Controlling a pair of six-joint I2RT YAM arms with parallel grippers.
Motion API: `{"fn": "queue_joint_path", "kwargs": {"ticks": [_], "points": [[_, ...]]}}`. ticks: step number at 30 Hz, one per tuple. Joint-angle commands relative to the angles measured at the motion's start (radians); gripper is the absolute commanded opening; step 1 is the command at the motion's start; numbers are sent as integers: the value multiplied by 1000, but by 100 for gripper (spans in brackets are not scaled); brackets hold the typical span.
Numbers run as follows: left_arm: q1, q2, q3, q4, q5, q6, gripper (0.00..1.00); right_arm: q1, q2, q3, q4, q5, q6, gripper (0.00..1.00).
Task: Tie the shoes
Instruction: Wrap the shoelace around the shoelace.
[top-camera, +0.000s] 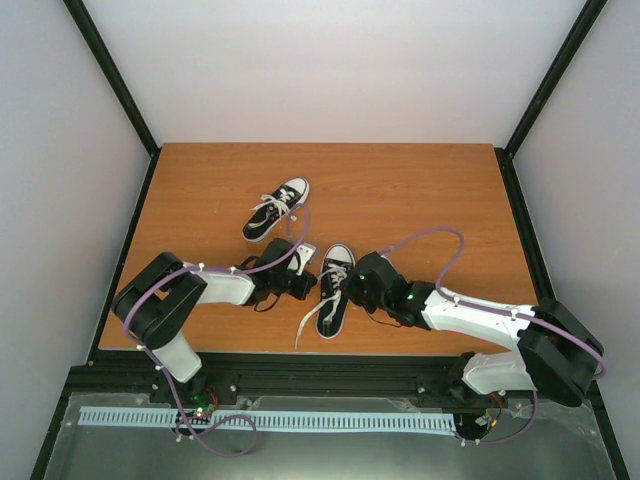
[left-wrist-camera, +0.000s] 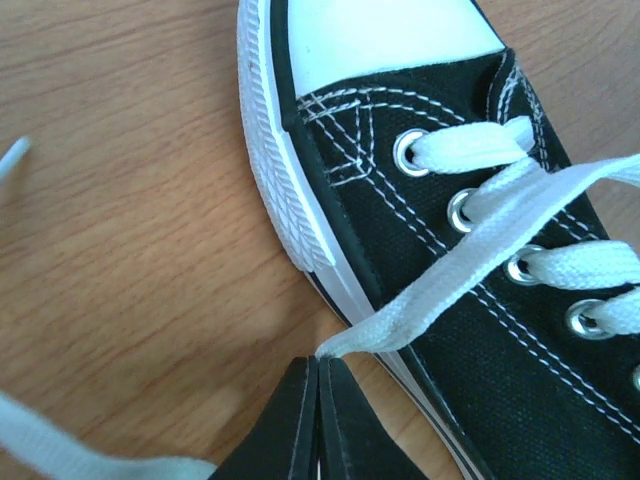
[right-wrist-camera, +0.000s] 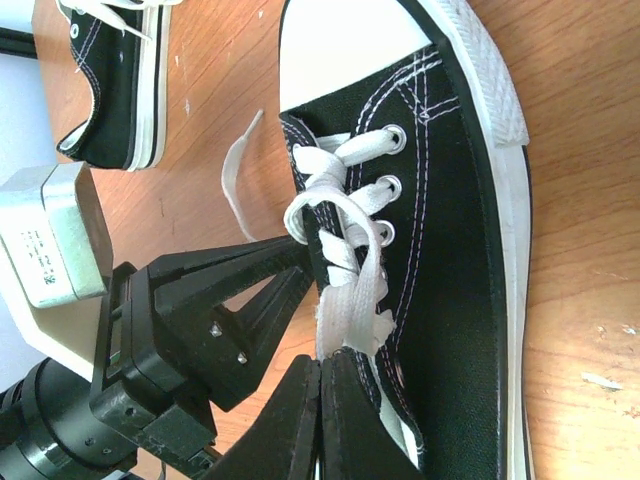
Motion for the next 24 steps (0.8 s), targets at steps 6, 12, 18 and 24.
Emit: {"fn": "queue_joint_path", "kwargs": {"ticks": [6, 12, 18, 24], "points": [[-3, -113, 26, -79, -33, -42, 1, 8, -22, 30, -53, 54, -45, 3], [-3, -315, 52, -339, -85, -123, 1, 7, 19, 138, -131, 74, -147, 3], [-3, -412, 163, -736, -40, -235, 1, 2, 70, 173, -113, 49, -177, 3], [-73, -377, 213, -814, 332, -281, 1, -9, 96, 205, -117, 37, -210, 3]]}}
